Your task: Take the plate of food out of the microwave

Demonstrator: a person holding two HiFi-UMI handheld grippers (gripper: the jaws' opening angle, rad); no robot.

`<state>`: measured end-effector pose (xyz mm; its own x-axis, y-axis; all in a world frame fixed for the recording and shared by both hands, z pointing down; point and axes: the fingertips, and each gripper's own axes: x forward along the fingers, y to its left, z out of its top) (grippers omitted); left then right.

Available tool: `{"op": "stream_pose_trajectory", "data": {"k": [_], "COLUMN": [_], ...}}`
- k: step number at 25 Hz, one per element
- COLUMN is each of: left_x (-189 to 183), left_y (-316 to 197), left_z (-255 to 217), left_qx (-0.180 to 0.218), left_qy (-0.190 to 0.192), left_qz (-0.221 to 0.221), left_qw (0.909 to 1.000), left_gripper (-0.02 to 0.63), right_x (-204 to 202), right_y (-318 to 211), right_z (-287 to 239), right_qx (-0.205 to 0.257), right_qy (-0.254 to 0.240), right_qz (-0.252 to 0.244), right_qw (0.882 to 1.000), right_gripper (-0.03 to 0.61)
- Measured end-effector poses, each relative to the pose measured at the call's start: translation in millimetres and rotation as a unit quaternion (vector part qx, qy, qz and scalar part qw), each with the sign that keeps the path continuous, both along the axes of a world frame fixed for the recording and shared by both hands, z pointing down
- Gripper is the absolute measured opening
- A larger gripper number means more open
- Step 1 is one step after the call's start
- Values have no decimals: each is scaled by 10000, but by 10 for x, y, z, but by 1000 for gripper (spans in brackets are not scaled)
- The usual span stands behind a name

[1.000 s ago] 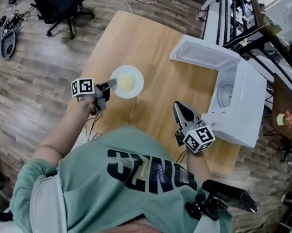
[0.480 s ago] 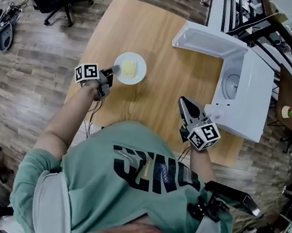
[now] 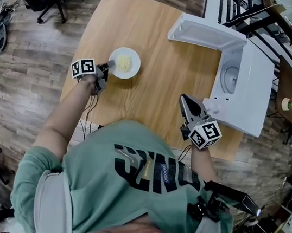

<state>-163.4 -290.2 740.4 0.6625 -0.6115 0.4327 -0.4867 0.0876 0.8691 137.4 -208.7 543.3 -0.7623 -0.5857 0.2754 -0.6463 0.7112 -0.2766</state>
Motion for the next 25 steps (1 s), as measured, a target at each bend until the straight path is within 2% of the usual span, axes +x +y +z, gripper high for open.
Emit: {"op": "stream_pose_trajectory", "data": {"k": [13,15,17,19,22,25], "left_x": [-152,-162,-171,-181,-179,-162], "left_y": [81,71,66,68,42,40], "left_z": [422,452,511,575,602,620], "left_qx": [-348,-311,-260,-184,-21,122], "left_qy": [-359,-544,-957,-1594,-2445,-3177], "left_qz": [-49,-24,128,383,687,1039], "left_qw": [9987,9980,9950,9863,9672,9424], "left_gripper": [15,17,17,45,75,86], "right_x": [106,130,138,137,143,139], "right_y": [45,57,78,98,112,127], "right_z": [23,28,39,41,25,2], "right_qx": [-75,-85,-93,-89,-76,-55], "right_qy": [74,96,108,118,136,134], "right_qz": [92,111,121,112,97,112], "right_qw": [9999,9999,9998,9998,9998,9998], "right_gripper": [6,6,6,6,6,6]}}
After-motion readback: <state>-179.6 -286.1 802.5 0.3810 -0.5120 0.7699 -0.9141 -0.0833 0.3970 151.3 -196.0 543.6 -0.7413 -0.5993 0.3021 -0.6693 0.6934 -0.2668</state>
